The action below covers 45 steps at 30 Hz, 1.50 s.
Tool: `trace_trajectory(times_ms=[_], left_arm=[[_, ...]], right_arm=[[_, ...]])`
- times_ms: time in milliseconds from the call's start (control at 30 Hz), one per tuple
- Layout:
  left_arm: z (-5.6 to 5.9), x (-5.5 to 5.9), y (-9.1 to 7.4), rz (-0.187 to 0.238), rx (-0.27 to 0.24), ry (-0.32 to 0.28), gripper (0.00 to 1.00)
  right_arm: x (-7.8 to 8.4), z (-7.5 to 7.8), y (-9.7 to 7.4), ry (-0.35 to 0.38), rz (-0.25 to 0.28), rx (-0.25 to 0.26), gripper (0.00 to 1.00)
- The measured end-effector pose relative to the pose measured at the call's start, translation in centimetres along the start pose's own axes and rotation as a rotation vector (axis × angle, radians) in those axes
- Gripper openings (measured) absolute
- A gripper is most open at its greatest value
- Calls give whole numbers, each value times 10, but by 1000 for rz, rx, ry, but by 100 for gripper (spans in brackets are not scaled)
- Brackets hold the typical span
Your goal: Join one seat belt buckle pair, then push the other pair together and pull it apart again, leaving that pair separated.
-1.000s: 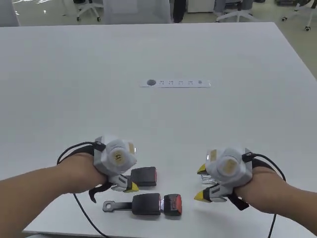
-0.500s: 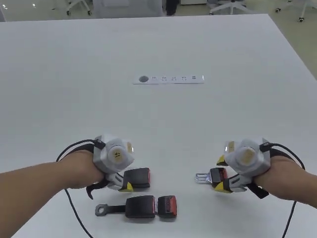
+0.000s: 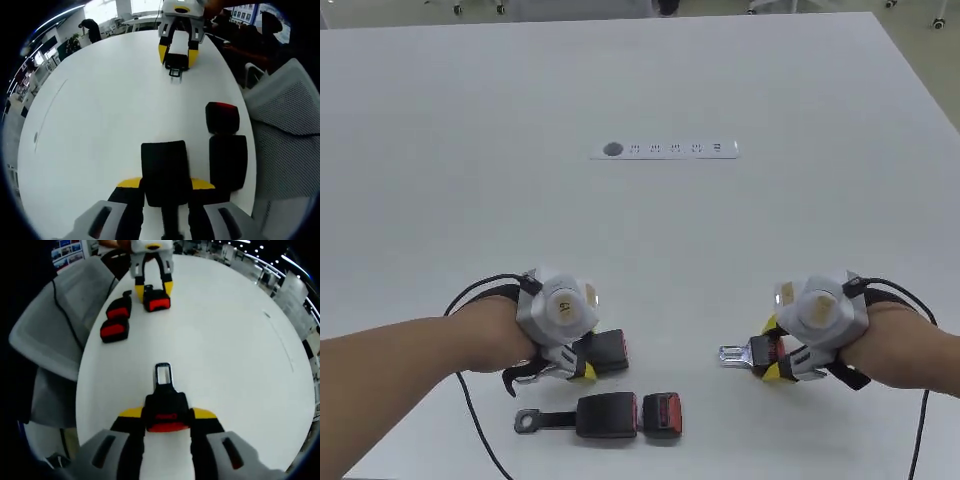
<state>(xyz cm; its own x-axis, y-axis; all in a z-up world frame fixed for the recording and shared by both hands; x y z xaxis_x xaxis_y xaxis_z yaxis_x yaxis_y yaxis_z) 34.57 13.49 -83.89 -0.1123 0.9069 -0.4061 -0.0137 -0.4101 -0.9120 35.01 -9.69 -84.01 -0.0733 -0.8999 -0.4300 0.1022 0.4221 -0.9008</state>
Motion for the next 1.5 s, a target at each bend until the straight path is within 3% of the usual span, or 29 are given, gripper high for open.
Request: trace_trajectory(times_ms=[267,733,1000,1500], left_arm=[[0,0,1,-8,2,15,34],[-1,-3,3,-43,16,68,34],[-1,-2,3,-55,13,64,34],[0,-2,5,-64,16,71,34]], right_arm=[[-15,-1,6,0,10,8,34],[-73,-9,33,-20,58,-1,34],[-100,-12,46,-49,66,-11,34],[-119,-13,54,-69,67,-27,34]])
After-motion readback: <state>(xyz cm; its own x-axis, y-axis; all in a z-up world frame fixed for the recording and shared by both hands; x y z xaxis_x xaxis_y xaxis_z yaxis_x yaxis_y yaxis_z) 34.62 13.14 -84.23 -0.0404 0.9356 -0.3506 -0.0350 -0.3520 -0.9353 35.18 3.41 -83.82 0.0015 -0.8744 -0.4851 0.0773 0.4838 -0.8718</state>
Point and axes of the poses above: the centre of the closed fingertips' face, and the gripper's own axes: y roughly forward along the fingers, z roughly to its right, x roughly out of its underside, the point moved 2 cm from there along -y, roughly backward along the fingers, and after that the axes turned 3 degrees about x, right-handed, at the moved point
